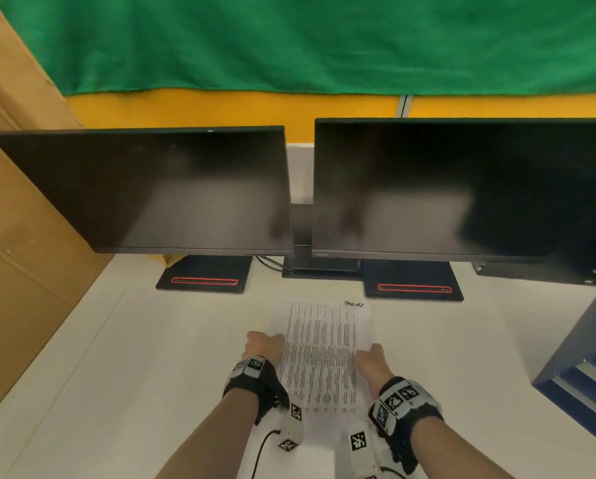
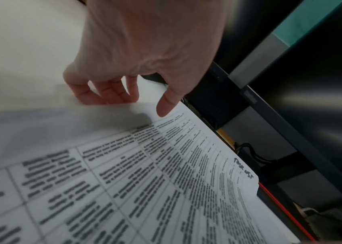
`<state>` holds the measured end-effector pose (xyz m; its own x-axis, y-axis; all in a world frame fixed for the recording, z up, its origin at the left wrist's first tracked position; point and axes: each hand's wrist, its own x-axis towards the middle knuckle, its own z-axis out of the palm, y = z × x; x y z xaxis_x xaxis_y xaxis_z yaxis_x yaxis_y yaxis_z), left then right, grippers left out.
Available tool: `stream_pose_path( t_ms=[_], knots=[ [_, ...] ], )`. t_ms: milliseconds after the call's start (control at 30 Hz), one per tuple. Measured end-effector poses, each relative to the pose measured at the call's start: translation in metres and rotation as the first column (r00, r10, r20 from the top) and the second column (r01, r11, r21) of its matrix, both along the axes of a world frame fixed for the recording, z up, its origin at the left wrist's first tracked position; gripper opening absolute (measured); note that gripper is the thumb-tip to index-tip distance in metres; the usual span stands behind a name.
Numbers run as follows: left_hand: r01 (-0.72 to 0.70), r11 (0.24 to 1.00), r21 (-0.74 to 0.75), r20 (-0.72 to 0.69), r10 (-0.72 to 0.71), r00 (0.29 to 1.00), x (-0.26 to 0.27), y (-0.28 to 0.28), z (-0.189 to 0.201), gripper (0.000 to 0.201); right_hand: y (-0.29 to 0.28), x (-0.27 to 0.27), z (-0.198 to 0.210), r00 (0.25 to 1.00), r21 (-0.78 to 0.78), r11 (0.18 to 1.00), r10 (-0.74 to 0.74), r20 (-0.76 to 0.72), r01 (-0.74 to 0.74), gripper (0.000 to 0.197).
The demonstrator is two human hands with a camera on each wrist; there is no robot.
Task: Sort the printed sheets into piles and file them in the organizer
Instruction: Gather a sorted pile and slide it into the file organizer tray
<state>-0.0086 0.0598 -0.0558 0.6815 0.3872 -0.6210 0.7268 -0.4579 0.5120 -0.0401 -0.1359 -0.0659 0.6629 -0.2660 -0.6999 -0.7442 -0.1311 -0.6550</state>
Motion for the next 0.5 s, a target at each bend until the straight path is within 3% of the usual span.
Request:
stream_pose_path(
  t_ms=[200,267,367,500],
  knots=[
    [0.080,0.996,-0.028,-0.035,-0.081,0.996,-0.004,-0.011,0.009,0.063,-0.022,-0.013,0.011,0.971,0.043,0.998,0.037,0.235,-0.049,0.041],
    [0.035,0.986,-0.164,0.068,-0.024,0.997,-0.002,-0.016,0.011,0.068,-0.031,-0.016,0.025,0.946,0.083,0.996,0.002,0.325,-0.030,0.031],
    [-0.029,0.879,-0.475,0.265,0.175,0.948,-0.001,-0.027,0.028,0.057,-0.043,-0.022,0.053,0.888,0.158,0.987,-0.055,0.457,-0.020,0.027],
    [0.097,0.786,-0.610,0.461,0.252,0.851,-0.003,-0.049,0.062,0.046,-0.054,-0.026,0.079,0.738,0.090,0.995,-0.097,0.667,0.049,0.028]
  ],
)
